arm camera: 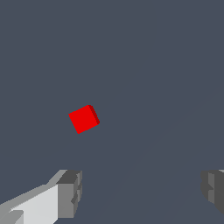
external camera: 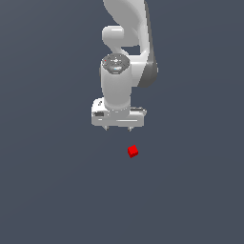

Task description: Pick up the red cube and move it to a goal position.

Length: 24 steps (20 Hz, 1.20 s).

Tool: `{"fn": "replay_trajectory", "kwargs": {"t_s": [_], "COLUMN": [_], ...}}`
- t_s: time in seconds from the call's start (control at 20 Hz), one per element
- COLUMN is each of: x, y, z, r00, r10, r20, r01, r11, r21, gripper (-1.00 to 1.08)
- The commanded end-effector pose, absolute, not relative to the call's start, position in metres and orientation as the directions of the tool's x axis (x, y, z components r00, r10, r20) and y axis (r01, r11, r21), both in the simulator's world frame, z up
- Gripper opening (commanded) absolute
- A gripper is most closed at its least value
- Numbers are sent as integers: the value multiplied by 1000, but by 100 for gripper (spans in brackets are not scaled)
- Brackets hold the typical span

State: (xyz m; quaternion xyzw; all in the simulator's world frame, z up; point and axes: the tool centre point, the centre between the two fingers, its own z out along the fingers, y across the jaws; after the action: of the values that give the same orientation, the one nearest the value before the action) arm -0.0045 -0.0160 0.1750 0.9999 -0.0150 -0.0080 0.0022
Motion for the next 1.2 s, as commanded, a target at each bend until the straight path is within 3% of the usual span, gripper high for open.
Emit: {"fn": "replay_trajectory", "kwargs": {"t_s": [0.0, 0.5, 1.15], "x": [-5, 3, 23], "y": [-16, -4, 40], "z": [175, 146, 49], "r00": [999, 999, 948], "r10": [-30, 51, 318], "r20": [-16, -13, -2], "r01": [-30, 51, 318], "r11": [-1000, -999, -948], "r21": [5, 2, -2], "gripper": [100, 100, 100]}}
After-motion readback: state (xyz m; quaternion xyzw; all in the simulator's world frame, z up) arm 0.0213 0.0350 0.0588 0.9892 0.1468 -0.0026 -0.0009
